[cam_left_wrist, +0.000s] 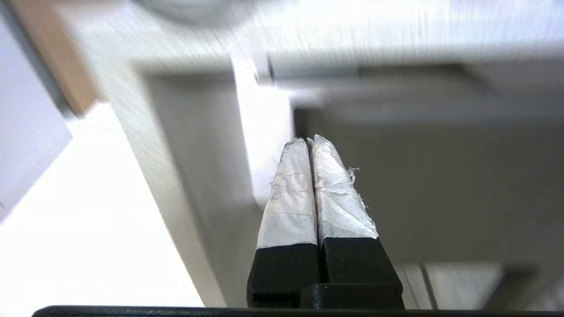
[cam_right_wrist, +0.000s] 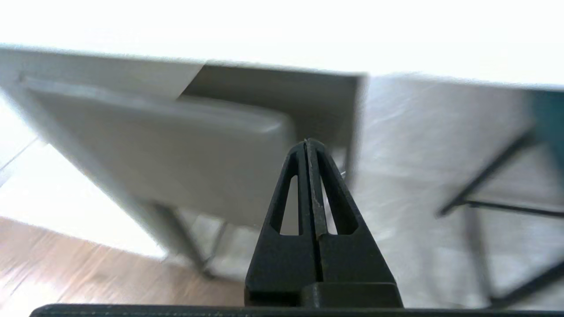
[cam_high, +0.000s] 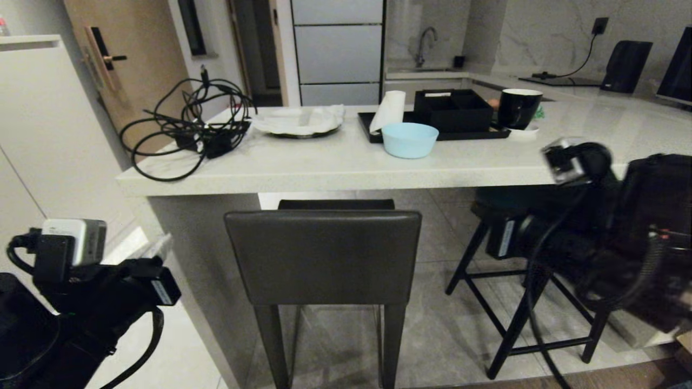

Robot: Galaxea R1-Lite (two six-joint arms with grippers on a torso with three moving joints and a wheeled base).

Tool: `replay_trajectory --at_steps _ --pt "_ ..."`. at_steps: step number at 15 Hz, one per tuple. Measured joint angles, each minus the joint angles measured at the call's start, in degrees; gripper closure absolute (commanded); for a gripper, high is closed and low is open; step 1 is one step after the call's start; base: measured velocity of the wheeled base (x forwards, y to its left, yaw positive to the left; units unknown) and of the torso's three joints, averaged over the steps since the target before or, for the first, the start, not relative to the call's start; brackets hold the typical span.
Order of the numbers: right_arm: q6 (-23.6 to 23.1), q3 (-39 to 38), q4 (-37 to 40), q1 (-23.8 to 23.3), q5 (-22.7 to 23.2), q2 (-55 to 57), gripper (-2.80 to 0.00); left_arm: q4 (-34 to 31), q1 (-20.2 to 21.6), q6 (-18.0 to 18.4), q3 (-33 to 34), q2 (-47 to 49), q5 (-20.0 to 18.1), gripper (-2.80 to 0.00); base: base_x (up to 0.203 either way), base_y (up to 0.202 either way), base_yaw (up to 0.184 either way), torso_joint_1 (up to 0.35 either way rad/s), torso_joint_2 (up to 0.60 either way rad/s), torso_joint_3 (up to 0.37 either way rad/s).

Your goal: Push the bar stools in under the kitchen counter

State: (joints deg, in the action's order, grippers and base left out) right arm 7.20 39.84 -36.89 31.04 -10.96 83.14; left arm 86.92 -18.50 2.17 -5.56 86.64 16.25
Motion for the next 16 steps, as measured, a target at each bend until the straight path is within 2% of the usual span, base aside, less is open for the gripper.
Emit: replay_trajectory --at_steps 2,4,5,8,10,13,16 --pt "-4.28 -0.99 4.35 -5.70 -0.03 -7.24 0.00 -3.79 1.10 0.50 -0.15 -6.52 -0.07 0.00 0.000 0.000 0.000 0.000 0.00 0.000" --pt "-9.88 -2.38 6.07 -11.80 -0.06 -14.39 0.00 -11.80 2.19 0.55 -1.96 -15.02 -0.11 0.00 0.000 0.000 0.000 0.000 0.00 0.000" --pt "-11.14 -3.29 6.46 -14.21 0.01 -17.78 0.00 -17.12 2.65 0.48 -3.60 -19.99 -0.20 0.00 0.000 0.000 0.000 0.000 0.00 0.000" --pt "-12.19 -6.59 6.96 -19.63 0.36 -27.19 0.00 -33.86 7.36 0.31 -9.26 -33.46 -1.09 0.00 0.000 0.000 0.000 0.000 0.00 0.000" --pt "-12.37 -9.43 7.71 -22.27 0.55 -33.00 0.00 -41.32 10.18 0.26 -11.23 -40.78 -2.52 0.00 0.000 0.000 0.000 0.000 0.00 0.000" --pt "-12.42 -13.12 11.58 -25.50 0.76 -41.56 0.00 -52.64 13.20 0.15 -13.63 -51.70 -3.21 0.00 0.000 0.000 0.000 0.000 0.00 0.000" --pt "-12.32 -16.25 18.27 -28.70 2.67 -50.65 0.00 -66.98 15.97 -0.68 -14.53 -63.24 -3.22 0.00 0.000 0.000 0.000 0.000 0.00 0.000"
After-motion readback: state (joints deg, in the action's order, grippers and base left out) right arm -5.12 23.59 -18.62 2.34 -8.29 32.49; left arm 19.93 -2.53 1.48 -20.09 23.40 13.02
